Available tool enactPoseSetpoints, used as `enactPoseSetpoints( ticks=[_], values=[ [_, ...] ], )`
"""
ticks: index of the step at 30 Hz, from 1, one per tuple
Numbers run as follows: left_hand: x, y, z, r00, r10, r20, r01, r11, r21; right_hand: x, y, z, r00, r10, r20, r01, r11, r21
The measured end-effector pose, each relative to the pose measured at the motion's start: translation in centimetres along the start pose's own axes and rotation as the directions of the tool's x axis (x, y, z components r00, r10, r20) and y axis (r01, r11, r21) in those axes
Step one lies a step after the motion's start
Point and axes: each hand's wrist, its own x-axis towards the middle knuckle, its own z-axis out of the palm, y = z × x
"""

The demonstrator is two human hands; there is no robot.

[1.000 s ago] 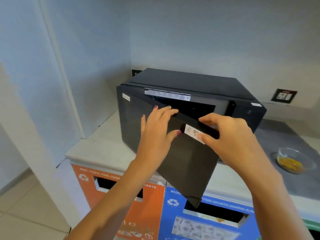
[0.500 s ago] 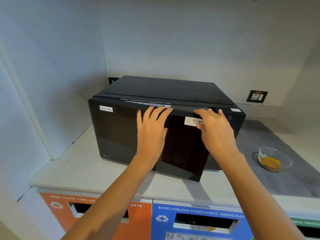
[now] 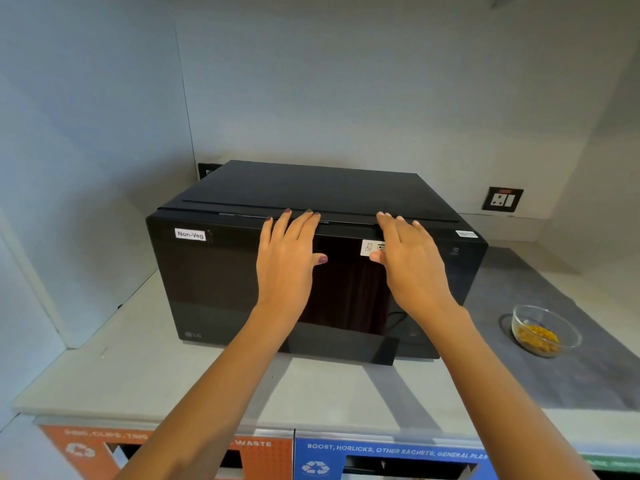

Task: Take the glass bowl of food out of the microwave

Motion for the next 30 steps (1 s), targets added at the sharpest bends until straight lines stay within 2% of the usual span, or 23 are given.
enactPoseSetpoints(
  ticks=[12,21,30],
  values=[
    [0.6,-0.5,0.6,0.997,-0.045,-0.057,0.038,0.992,-0.124,1.3,1.5,1.8,0.997,-0.054,-0.06,0.05,0.997,-0.067],
    [0.8,-0.2,1.0,0.991,-0.081,-0.104,0.064,0.985,-0.162,1.7,1.2,2.5,0.978,-0.033,-0.205,0.017,0.997,-0.079],
    [0.3,-0.2,1.1,0.996,-0.042,-0.076,0.029,0.987,-0.156,0.8,1.0,4.3,0.939,0.002,-0.345,0.014,0.999,0.044]
  ],
)
